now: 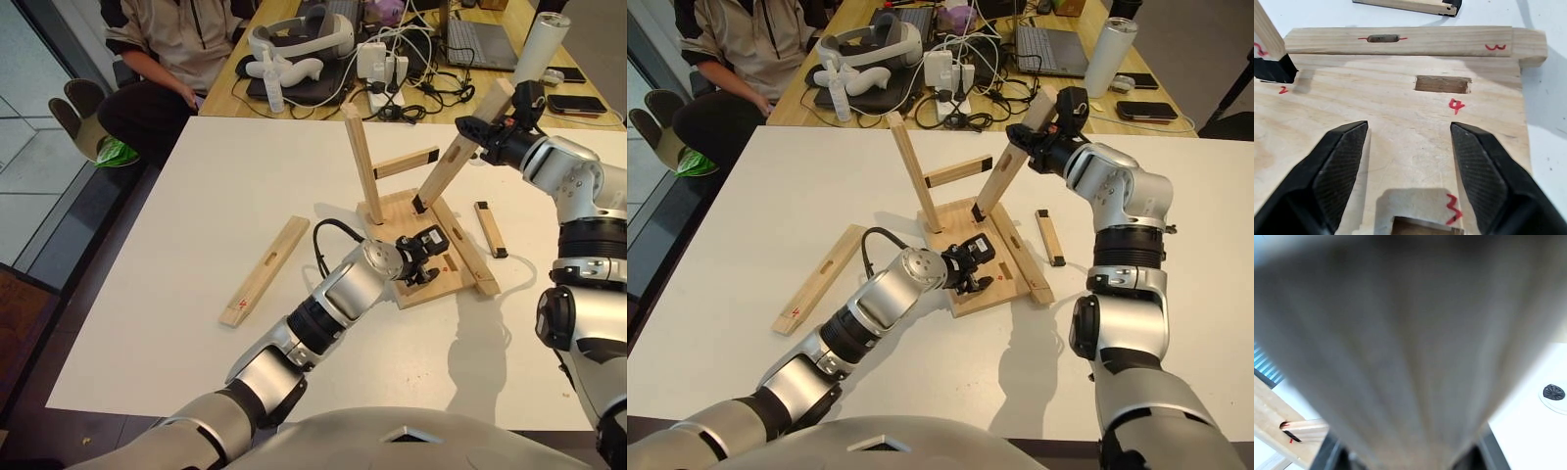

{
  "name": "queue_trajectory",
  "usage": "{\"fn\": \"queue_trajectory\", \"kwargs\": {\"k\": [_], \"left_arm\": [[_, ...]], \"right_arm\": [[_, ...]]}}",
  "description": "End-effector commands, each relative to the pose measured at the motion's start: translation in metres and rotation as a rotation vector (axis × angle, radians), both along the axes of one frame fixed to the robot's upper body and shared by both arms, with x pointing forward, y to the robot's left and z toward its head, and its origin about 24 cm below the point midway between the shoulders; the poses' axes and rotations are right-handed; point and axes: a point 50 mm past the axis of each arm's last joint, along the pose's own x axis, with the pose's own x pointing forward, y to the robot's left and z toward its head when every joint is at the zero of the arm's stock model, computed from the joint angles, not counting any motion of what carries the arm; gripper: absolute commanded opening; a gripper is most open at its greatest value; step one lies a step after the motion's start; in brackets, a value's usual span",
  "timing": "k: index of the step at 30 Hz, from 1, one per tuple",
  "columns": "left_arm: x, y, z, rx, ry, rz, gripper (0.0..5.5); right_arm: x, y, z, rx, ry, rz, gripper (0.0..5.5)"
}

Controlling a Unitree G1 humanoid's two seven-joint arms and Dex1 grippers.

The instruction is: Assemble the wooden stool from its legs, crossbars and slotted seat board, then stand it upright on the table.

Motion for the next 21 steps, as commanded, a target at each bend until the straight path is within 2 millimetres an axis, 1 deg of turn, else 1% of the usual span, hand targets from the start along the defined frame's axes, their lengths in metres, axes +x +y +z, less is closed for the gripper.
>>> {"fn": "queue_trajectory", "kwargs": {"k": [1,5,12,21], "left_arm": [[0.000,0.009,-0.014,0.070,0.023,0.037,3.16],[0.001,0.009,-0.012,0.071,0.018,0.034,3.16],[-0.002,0.007,-0.013,0.074,0.017,0.019,3.16],[-0.002,0.006,-0.013,0.078,0.012,0.016,3.16]], "right_arm": [[-0.008,-0.011,-0.019,-0.032,0.100,-0.052,0.99],[-0.005,-0.014,-0.023,-0.049,0.134,-0.089,0.99],[0.008,-0.010,-0.021,-0.047,0.144,-0.106,0.99],[0.018,0.008,-0.021,-0.057,0.135,-0.046,0.99]]}}
